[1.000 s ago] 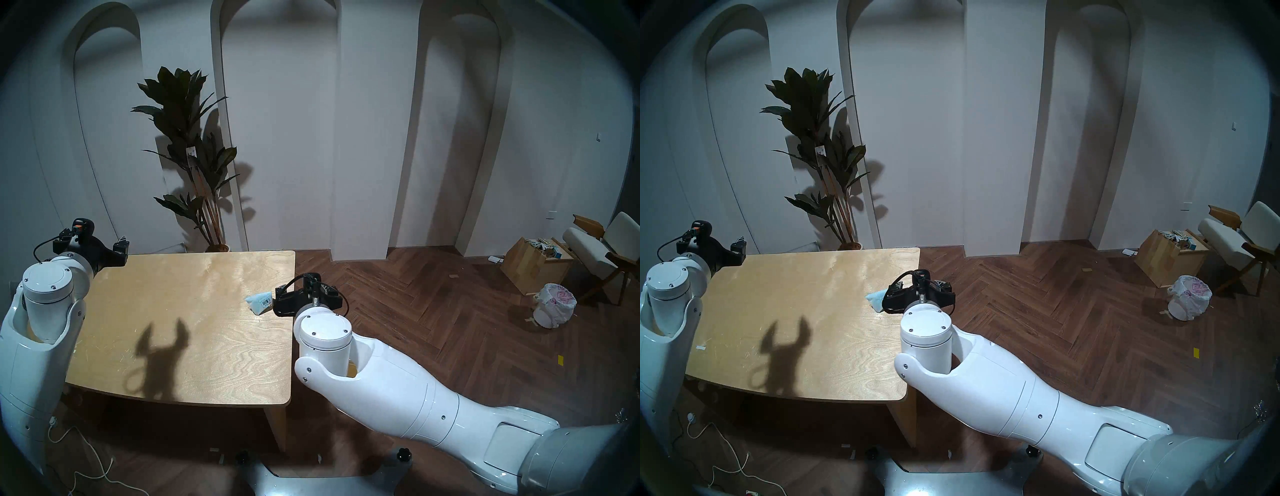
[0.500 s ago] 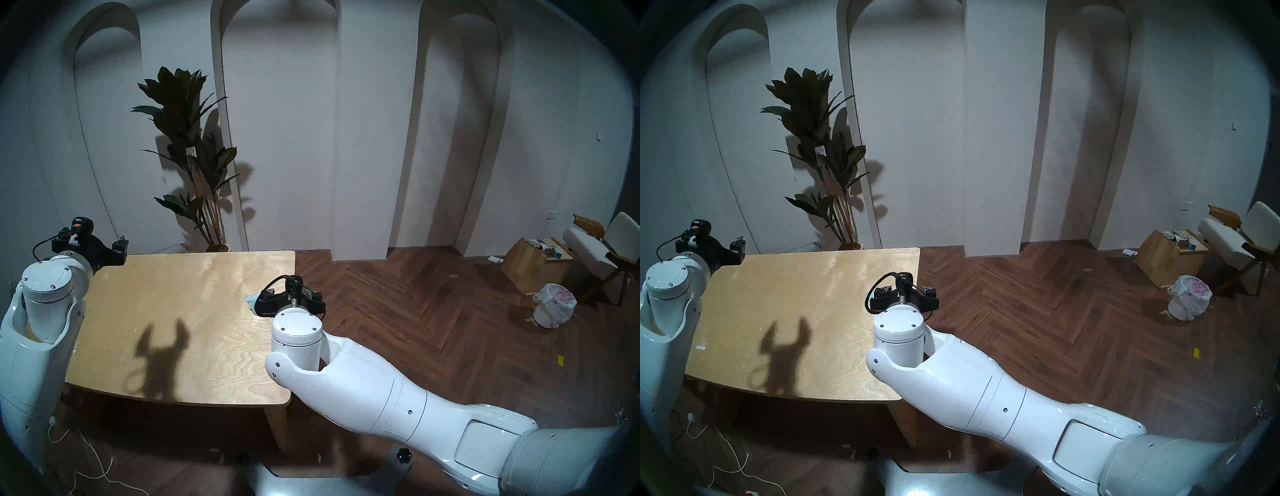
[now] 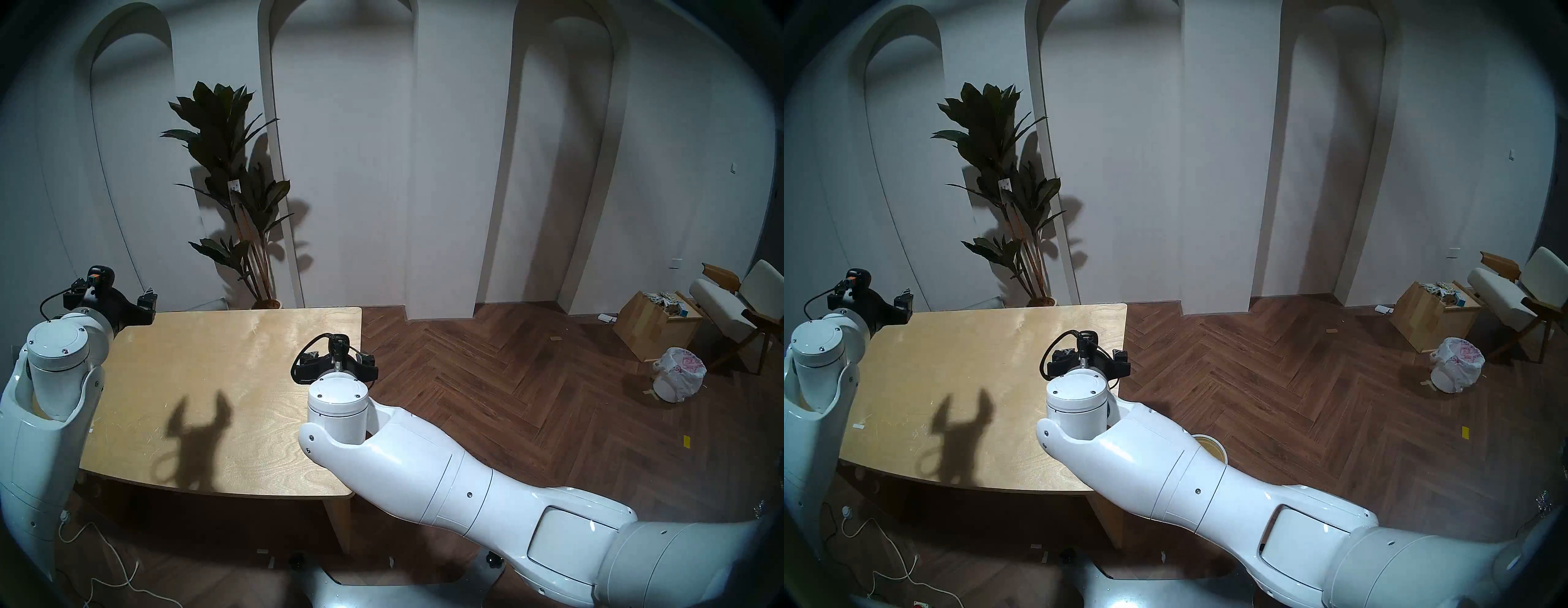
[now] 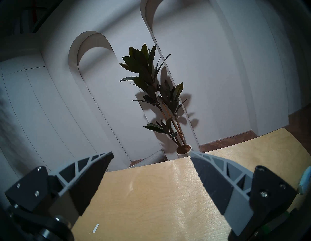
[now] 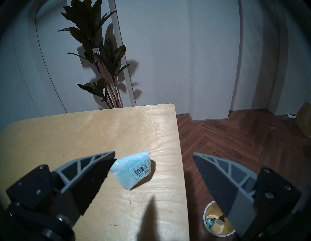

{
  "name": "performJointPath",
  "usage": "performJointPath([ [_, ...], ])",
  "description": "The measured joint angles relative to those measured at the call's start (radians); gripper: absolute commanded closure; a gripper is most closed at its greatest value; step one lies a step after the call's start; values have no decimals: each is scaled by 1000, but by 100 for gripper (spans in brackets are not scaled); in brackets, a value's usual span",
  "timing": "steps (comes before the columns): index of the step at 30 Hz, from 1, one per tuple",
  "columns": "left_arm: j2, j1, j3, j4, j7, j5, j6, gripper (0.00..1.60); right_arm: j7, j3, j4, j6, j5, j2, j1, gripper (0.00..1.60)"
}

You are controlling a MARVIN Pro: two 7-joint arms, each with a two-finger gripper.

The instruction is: Put the trash into the trash bin on the ground

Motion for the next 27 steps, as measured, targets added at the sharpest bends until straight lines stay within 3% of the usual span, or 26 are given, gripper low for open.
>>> performJointPath([
  [27,0,0,-1,-1,-2,1,0,0,90,-23,278,-78,2,-134,48,0],
])
